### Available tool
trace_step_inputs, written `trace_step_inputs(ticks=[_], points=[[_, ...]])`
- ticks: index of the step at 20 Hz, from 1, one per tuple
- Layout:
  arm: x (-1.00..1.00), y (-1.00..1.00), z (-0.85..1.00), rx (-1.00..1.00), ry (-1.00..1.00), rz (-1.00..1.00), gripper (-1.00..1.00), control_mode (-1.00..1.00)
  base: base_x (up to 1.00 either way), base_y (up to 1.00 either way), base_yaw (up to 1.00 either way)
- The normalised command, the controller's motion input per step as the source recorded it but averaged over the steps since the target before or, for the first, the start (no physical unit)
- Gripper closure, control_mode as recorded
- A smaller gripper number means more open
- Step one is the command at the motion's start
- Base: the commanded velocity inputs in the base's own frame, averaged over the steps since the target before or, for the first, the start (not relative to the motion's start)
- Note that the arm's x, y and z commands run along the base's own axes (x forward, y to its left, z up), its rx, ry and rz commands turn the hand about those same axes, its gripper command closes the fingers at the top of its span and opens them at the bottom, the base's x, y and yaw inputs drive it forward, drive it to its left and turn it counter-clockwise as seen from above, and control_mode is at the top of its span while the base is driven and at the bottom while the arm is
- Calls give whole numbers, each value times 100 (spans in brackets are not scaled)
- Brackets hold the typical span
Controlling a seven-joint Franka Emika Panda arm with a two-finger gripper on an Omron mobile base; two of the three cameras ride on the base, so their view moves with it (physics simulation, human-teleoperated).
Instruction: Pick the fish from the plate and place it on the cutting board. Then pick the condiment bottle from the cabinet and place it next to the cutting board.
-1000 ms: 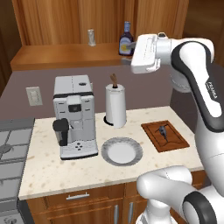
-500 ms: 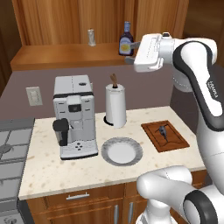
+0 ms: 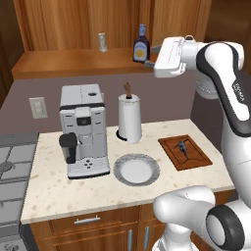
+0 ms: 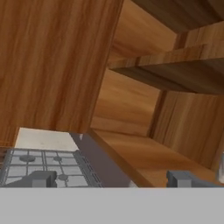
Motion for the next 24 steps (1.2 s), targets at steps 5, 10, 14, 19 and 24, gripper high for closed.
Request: trace_step_inputs(ticks=[5,10,14,19,24], points=[[13,-18,1,4,0,-2,-100,-100,0,0,0],[1,-8,21,5,0,-2,-100,-100,0,0,0],[0,0,30,3,0,-3,-100,-100,0,0,0],[1,0,23,1,0,-4,-100,-100,0,0,0],[3,-6,4,1,0,-4,-100,-100,0,0,0]])
